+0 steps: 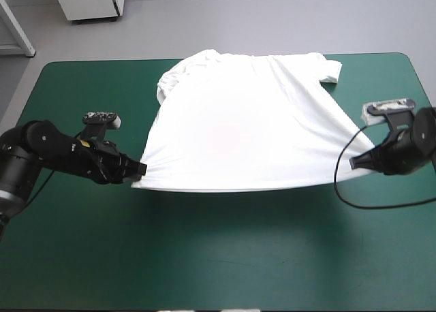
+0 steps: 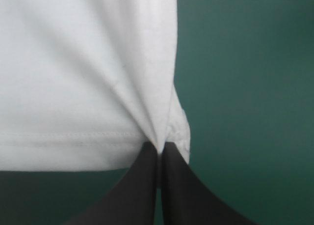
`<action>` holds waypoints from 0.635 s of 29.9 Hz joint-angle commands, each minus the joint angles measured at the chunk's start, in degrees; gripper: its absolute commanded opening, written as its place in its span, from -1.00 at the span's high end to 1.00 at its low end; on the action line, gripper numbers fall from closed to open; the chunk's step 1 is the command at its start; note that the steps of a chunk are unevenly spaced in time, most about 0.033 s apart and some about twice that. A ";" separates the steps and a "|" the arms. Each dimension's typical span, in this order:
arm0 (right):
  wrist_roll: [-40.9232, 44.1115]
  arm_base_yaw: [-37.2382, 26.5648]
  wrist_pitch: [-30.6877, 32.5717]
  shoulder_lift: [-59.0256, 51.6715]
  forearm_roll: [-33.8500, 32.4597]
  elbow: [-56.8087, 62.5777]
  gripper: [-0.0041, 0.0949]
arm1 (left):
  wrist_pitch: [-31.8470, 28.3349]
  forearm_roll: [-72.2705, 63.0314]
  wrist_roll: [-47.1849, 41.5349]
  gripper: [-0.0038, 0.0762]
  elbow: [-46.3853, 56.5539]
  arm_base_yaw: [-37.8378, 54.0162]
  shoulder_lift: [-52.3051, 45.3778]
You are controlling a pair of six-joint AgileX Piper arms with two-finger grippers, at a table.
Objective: Fold the cloth
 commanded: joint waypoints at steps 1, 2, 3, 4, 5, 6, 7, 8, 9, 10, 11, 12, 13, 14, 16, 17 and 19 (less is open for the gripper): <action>-0.39 0.70 -1.97 -7.55 -4.97 4.60 0.96 | 1.88 -1.93 -0.26 0.93 2.76 -0.98 -5.15; 0.26 1.64 -1.74 -9.19 -6.51 6.61 0.96 | 2.49 -1.17 -0.95 0.93 4.43 -1.90 -6.57; 0.38 2.39 -1.48 -10.67 -7.33 7.95 0.96 | 2.66 -0.82 -1.82 0.93 6.15 -2.58 -7.56; 0.63 3.34 -1.36 -11.79 -7.96 9.68 0.96 | 2.66 -0.48 -2.42 0.93 7.63 -3.33 -8.62; 1.49 4.22 -1.36 -13.47 -8.74 11.43 0.96 | 2.76 -0.16 -3.17 0.93 9.75 -4.40 -10.18; 1.84 4.97 -1.36 -14.54 -8.75 13.25 0.96 | 2.76 -0.06 -3.91 0.93 11.13 -5.05 -11.24; 1.84 5.46 -1.36 -15.69 -8.62 14.84 0.96 | 2.76 0.05 -4.87 0.93 12.51 -5.84 -12.64; 1.84 5.93 -1.36 -17.41 -8.53 17.33 0.96 | 2.76 0.08 -5.87 0.93 14.44 -6.62 -13.94; 1.84 6.10 -1.36 -18.59 -8.20 19.05 0.96 | 2.76 0.30 -6.62 0.93 15.67 -7.11 -15.32; 1.94 6.37 -1.36 -20.01 -8.11 21.33 0.96 | 2.76 0.30 -7.77 0.93 17.24 -7.62 -16.70; 2.51 6.47 -1.36 -21.48 -8.11 23.58 0.96 | 2.76 0.42 -8.65 0.93 18.80 -7.98 -18.04; 2.70 6.47 -1.36 -22.92 -7.89 25.32 0.96 | 2.76 0.42 -9.48 0.93 20.29 -8.27 -19.11; 2.81 6.59 -1.36 -24.38 -7.68 27.40 0.96 | 2.76 0.42 -10.36 0.93 21.78 -8.64 -20.43; 2.81 7.00 -1.36 -25.74 -7.53 29.32 0.96 | 2.76 0.52 -10.70 0.93 23.22 -8.76 -21.63; 2.81 7.61 -1.36 -27.82 -6.97 32.64 0.96 | 2.76 0.66 -11.35 0.93 25.44 -8.76 -23.38; 2.92 8.06 -1.36 -28.75 -6.80 34.07 0.96 | 2.76 1.05 -11.89 0.93 26.51 -8.76 -24.09; 2.88 8.09 -1.36 -29.95 -5.95 36.16 0.96 | 2.76 1.17 -11.88 0.93 28.09 -8.76 -24.88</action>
